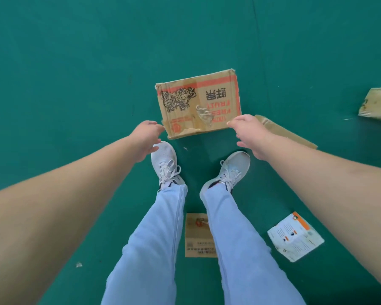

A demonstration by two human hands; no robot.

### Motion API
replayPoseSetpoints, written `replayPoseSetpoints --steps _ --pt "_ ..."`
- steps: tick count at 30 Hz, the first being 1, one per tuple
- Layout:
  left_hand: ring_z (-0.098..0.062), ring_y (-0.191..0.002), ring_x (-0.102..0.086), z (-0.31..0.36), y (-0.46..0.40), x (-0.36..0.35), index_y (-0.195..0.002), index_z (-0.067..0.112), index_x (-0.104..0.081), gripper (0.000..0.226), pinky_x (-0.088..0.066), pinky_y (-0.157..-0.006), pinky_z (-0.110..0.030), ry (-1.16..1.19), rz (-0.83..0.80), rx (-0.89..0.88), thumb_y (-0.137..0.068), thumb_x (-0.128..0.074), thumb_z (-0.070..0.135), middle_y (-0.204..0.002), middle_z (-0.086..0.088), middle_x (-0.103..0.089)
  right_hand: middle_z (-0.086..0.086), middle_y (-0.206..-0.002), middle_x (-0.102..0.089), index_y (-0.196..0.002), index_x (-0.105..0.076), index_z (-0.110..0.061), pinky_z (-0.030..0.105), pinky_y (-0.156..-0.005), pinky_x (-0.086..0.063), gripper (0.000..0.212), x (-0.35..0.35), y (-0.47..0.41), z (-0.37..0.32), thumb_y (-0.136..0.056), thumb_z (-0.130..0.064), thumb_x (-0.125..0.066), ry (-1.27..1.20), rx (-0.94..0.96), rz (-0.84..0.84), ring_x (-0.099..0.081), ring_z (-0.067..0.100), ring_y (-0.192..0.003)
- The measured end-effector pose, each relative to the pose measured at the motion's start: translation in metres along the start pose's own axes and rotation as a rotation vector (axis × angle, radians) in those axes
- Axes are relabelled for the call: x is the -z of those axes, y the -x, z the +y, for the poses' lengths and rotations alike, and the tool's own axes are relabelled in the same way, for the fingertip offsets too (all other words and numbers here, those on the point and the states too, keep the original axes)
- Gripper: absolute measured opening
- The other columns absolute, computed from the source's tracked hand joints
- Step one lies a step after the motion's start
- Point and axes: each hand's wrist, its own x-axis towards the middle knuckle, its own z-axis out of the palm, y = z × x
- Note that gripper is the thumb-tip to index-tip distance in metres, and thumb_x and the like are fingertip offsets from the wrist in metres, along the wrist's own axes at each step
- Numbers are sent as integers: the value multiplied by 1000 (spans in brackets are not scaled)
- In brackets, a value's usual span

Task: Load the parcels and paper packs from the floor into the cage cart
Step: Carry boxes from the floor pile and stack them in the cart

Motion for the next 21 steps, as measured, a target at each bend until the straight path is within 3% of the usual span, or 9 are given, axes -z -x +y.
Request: replayPoseSetpoints --steps 2,5,8,10,13,15,17,21 --pt "-22 -120 -57 -1 -28 -9 -155 21 -37 55 -54 -99 -39 -3 -3 33 -103 -57 23 -130 -1 -56 -1 -147 -49 -149 -43 -22 45 -111 -44 49 -1 -30 3 -103 -33 -54 7 21 39 -49 22 -131" --pt "-17 -102 -54 -1 -67 -27 -159 26 -27 68 -49 -82 -36 -22 29 14 -99 -59 30 -134 3 -48 1 -161 -36 -161 -26 -24 36 -99 -39 64 -1 -73 9 -103 -27 -53 -22 47 119 -46 23 -134" --pt "-19 -111 -54 -2 -98 -44 -149 19 -39 61 -43 -79 -36 -36 45 25 -94 -60 34 -135 2 -55 -1 -168 -25 -164 -15 -25 45 -116 -33 72 -1 -106 17 -103 -27 -53 -46 25 128 -34 26 -149" --pt "-22 -112 -54 -3 -108 -51 -147 16 -39 59 -44 -76 -36 -25 71 27 -96 -62 35 -134 -3 -53 0 -162 -38 -162 -25 -24 47 -118 -34 65 -4 -116 22 -103 -29 -53 -57 0 75 -41 25 -144" --pt "-18 -99 -55 -1 -109 -52 -151 16 -39 59 -45 -75 -32 -44 74 -3 -99 -60 32 -130 -7 -53 -4 -139 -60 -147 -50 -21 35 -99 -38 44 -7 -113 25 -103 -27 -54 -75 14 23 -54 18 -122" --pt "-16 -92 -55 2 -101 -48 -151 14 -42 54 -47 -69 -31 -48 74 -38 -101 -58 28 -129 -13 -55 -3 -135 -60 -144 -52 -18 33 -95 -34 42 -5 -103 22 -103 -26 -55 -92 25 12 -51 17 -114" --pt "-20 -100 -57 8 -83 -41 -151 16 -40 57 -53 -76 -37 -29 102 -13 -100 -59 32 -132 -9 -55 -4 -131 -59 -143 -52 -16 33 -95 -33 41 2 -86 20 -104 -26 -56 -106 36 7 -49 17 -111" --pt "-22 -83 -62 22 -40 -29 -139 13 -49 47 -55 -69 -36 2 96 -37 -96 -63 26 -125 -11 -59 -3 -124 -56 -139 -50 -17 37 -93 -35 38 17 -43 14 -104 -28 -58 -174 37 11 -48 19 -110"
